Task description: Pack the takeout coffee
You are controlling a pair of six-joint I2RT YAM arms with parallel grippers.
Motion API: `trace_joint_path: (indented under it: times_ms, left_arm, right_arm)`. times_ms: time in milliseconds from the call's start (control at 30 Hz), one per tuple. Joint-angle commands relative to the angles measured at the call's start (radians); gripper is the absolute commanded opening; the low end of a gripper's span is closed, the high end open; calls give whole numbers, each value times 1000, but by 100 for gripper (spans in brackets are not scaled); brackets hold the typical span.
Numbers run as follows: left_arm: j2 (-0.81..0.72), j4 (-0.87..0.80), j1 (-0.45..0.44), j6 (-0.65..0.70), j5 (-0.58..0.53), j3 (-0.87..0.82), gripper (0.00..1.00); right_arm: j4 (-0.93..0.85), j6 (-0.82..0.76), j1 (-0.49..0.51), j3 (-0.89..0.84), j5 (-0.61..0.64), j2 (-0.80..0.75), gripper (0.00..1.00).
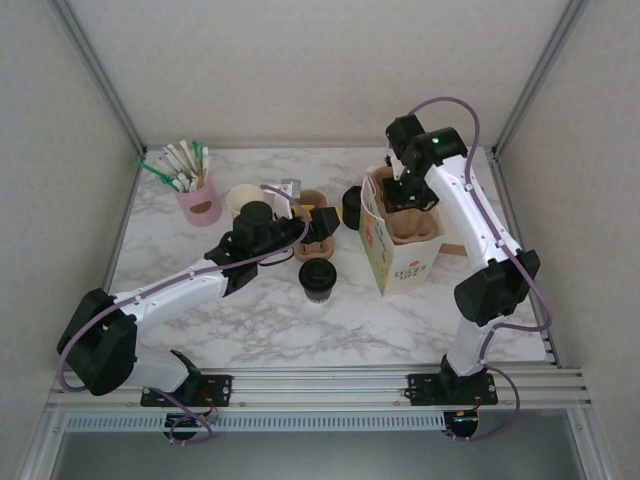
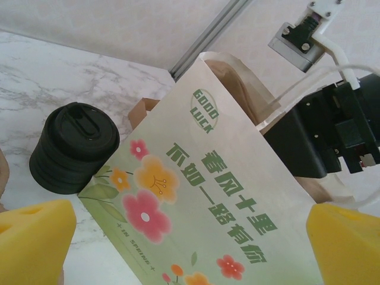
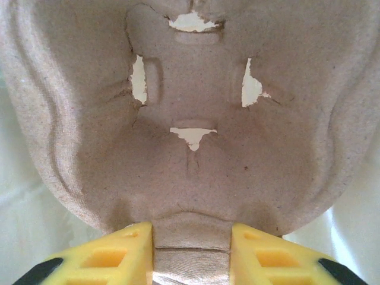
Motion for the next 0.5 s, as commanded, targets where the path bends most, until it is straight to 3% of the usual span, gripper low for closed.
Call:
trace_joint_path:
  times_ms: [0, 467]
  left_arm:
    - [-3, 16, -13, 12, -13, 31, 100]
    - [-9, 23, -13, 14, -14, 24, 100]
  right_arm:
    - [-4, -9, -1, 16, 28, 33, 34]
    - [106, 20, 3, -196, -6, 1, 34]
